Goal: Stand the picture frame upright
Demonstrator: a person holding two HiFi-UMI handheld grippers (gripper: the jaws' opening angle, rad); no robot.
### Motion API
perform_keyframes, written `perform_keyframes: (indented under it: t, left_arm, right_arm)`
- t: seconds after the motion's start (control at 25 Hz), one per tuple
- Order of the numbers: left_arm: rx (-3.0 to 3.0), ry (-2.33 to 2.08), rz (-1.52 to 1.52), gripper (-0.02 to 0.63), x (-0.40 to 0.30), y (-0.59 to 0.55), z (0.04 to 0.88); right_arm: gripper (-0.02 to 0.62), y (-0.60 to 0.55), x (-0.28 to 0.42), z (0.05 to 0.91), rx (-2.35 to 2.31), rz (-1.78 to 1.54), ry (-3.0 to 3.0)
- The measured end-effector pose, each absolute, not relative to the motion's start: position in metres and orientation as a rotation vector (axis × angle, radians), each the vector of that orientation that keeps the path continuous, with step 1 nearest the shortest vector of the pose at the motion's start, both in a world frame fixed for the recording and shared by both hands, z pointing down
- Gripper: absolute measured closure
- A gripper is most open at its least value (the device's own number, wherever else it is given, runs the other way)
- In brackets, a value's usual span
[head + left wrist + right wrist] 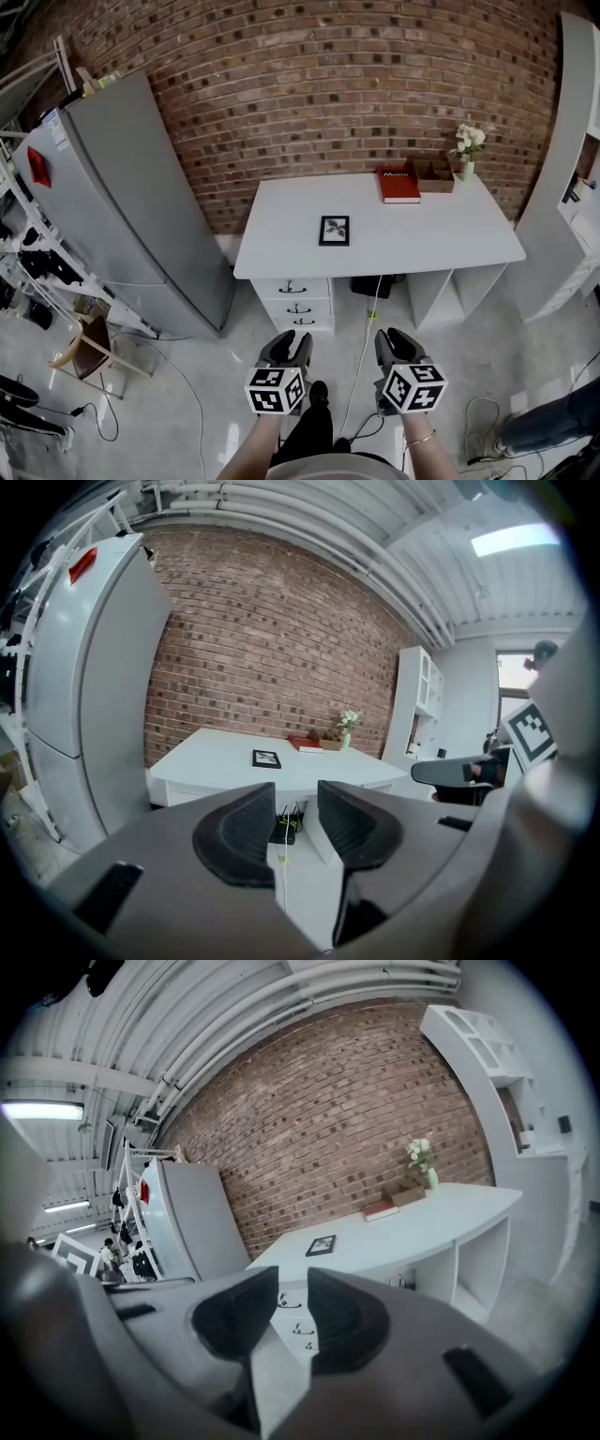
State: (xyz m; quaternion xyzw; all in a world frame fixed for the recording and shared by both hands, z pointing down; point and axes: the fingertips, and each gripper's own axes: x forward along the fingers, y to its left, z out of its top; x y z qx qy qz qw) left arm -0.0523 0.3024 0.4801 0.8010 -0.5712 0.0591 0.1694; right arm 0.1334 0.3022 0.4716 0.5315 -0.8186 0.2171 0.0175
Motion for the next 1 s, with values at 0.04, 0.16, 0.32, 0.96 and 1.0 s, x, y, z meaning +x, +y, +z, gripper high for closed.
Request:
perform_keyframes:
  t: [0.04, 0.16, 0.32, 0.96, 1.0]
  left_arm:
    - [2.271, -1.623, 0.161, 0.482, -0.055, 0.294, 0.481]
    - [2.269, -1.616, 0.147, 0.482, -0.058, 0.265, 0.482]
    - [2.274, -1.599, 0.146, 0.48, -0.064, 0.218, 0.486]
    - [2.335, -1.5, 0.183, 0.479, -0.097, 0.036, 0.485]
    - [2.341, -1.494, 0.187, 0.479, -0.098, 0.029, 0.486]
  right_arm:
    - [0.514, 0.295, 0.131, 0.472, 1.647, 0.673, -2.541]
    - [0.514, 0.268, 0.125, 0.472, 1.643, 0.669, -2.534]
    - [0.514, 0.224, 0.117, 0.473, 1.654, 0.676, -2.529]
    - [0.514, 0.061, 0.086, 0.475, 1.784, 0.708, -2.41]
    - [0.514, 0.054, 0.085, 0.476, 1.791, 0.703, -2.402]
